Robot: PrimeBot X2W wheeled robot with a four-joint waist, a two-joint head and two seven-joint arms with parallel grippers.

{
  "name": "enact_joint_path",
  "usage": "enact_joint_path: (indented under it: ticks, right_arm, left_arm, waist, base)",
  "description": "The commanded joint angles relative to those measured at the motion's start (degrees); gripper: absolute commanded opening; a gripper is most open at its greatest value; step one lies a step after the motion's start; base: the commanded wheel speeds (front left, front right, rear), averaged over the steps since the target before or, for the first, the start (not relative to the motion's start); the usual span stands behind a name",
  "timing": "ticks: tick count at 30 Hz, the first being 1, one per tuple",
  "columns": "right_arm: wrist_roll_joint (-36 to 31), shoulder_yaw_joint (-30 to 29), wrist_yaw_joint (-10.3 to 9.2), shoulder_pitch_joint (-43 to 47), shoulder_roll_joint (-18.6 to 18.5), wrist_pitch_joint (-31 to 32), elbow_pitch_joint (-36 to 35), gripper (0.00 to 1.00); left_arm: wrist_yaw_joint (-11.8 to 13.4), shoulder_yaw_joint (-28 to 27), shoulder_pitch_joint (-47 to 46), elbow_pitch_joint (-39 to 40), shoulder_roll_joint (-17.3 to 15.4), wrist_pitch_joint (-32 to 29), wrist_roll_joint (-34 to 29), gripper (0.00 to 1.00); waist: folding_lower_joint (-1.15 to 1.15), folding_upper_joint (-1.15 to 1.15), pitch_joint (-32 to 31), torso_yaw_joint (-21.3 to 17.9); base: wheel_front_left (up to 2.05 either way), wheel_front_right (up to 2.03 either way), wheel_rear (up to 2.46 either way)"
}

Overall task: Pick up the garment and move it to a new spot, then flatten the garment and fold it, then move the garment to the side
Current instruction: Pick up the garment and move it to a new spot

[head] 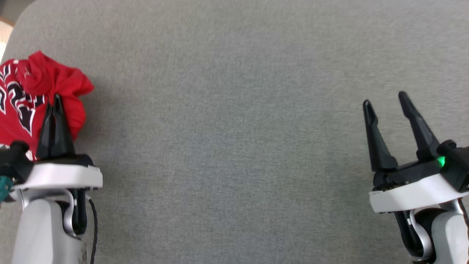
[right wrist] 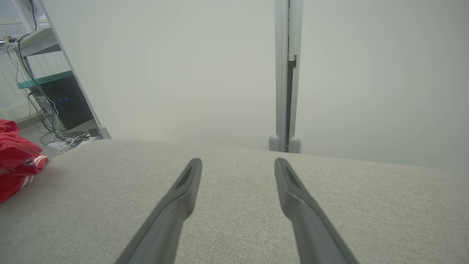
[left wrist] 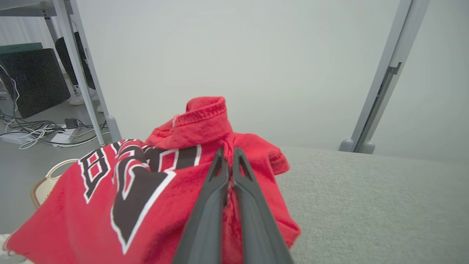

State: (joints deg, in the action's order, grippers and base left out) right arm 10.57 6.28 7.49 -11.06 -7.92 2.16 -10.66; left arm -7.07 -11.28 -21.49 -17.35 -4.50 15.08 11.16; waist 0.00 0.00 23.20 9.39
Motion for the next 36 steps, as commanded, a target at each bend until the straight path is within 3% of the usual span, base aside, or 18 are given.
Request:
enact_joint_path:
  ticks: [1,9,14,20,30,36]
  right_arm:
    - [0.32,0.12,-0.01,0.97,0.35,-0.8,0.66,1.0]
    - [2.13,0.36,0.0,4.79,2.34,-2.99,4.46,1.0]
    - [2.61,0.56,0.0,5.26,3.01,-3.71,5.28,1.0]
    - [3.2,0.99,-0.01,3.95,3.89,-5.38,6.06,1.0]
    - [6.23,1.95,0.0,2.36,4.89,-10.61,10.45,1.0]
    - [9.26,2.81,-0.01,1.64,4.97,-13.81,13.98,1.0]
  left_arm:
    - [-0.13,0.12,2.04,1.59,-0.06,0.09,-0.62,0.0]
    - [-0.03,5.28,11.36,10.9,0.82,-2.75,-1.28,0.0]
    - [-0.21,9.37,13.21,14.8,0.92,-5.35,-1.54,0.0]
    - [-0.4,17.03,12.11,18.12,0.63,-9.22,-1.58,0.0]
    - [-0.43,37.69,3.94,14.35,-3.43,-13.97,2.12,0.0]
    - [-0.44,45.71,-0.31,9.09,-4.8,-14.75,4.91,0.0]
  waist:
    - [0.0,0.0,-4.44,-3.01]
    - [0.0,0.0,-11.53,-8.88]
    - [0.0,0.0,-12.09,-12.18]
    - [0.0,0.0,-9.38,-19.07]
    - [0.0,0.0,-2.24,-31.53]
    - [0.0,0.0,0.44,-35.25]
  base:
    - [0.0,0.0,0.0]
    - [0.0,0.0,0.0]
    - [0.0,0.0,0.0]
    - [0.0,0.0,0.0]
    - [0.0,0.0,0.0]
    - [0.0,0.0,0.0]
